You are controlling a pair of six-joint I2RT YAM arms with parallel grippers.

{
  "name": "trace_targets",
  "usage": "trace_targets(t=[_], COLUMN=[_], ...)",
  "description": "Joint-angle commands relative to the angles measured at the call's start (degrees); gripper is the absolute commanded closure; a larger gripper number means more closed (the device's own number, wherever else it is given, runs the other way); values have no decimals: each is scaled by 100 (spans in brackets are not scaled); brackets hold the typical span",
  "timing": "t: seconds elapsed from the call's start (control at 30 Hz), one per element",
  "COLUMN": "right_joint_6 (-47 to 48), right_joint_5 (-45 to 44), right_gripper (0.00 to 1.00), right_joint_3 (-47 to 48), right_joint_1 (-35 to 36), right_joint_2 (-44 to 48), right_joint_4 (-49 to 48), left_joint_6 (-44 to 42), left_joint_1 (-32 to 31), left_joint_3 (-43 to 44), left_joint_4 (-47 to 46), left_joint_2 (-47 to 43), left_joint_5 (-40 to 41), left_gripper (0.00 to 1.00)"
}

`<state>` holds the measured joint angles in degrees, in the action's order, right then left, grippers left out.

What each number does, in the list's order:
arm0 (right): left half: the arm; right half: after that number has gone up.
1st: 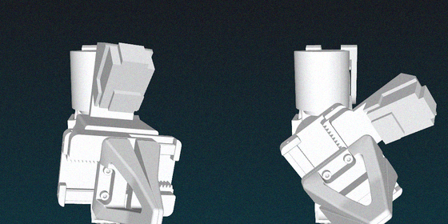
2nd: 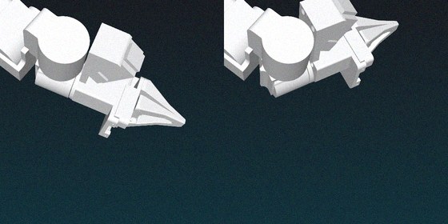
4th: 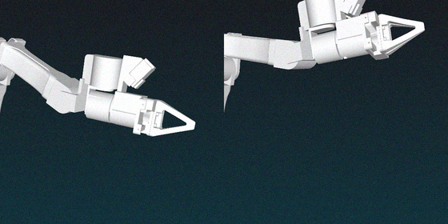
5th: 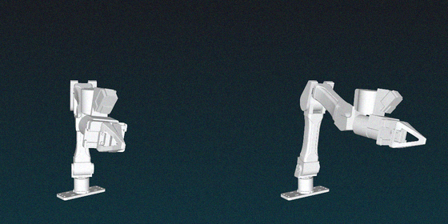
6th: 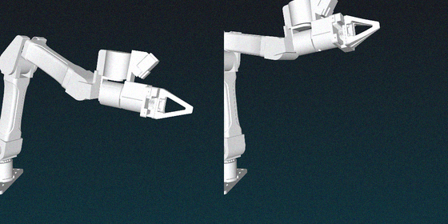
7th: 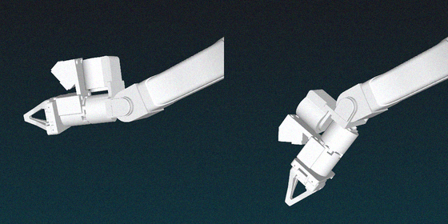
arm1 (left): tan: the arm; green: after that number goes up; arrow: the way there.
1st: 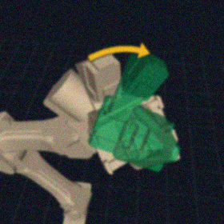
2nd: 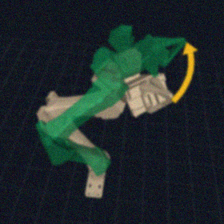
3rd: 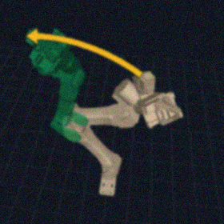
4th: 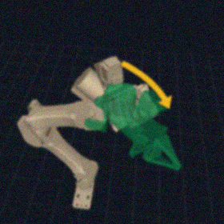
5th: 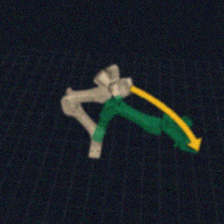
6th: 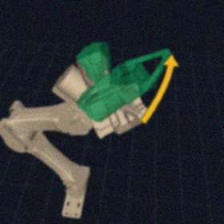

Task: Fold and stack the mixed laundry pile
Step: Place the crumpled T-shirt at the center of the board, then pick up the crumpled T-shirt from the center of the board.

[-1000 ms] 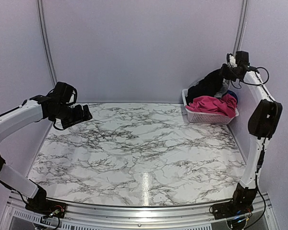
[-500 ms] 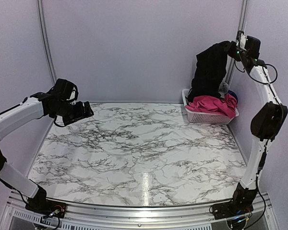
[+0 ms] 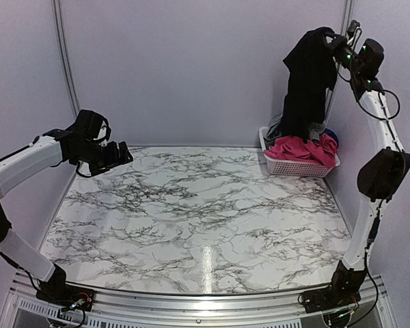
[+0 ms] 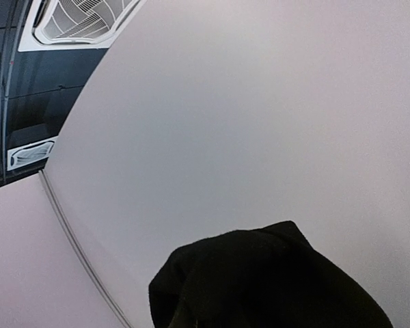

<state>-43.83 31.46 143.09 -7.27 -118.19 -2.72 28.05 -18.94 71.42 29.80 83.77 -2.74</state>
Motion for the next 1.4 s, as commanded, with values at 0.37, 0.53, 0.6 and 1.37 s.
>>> trace_targets(t=[0.37, 0.53, 0.6, 1.37], right_joint_6=[-595, -1007, -740, 3366], right_joint_5=[404, 322, 403, -712], right_gripper=[100, 100, 100, 29], right_joint_3=[455, 367, -108, -6267], right_joint_1=[2773, 3160, 3042, 4807], right_joint_2=[309, 347, 604, 1680], right_joint_4=[-1128, -1370, -897, 3220], left_joint_6=[73, 77, 77, 158], left_joint_1=[347, 513, 579, -347], left_joint_3=[338, 308, 275, -2352], left_joint_4=[-279, -304, -302, 210], left_joint_2=[253, 149, 86, -1371], left_joint_5=[-397, -410, -412, -984], left_gripper=[1, 1, 1, 10])
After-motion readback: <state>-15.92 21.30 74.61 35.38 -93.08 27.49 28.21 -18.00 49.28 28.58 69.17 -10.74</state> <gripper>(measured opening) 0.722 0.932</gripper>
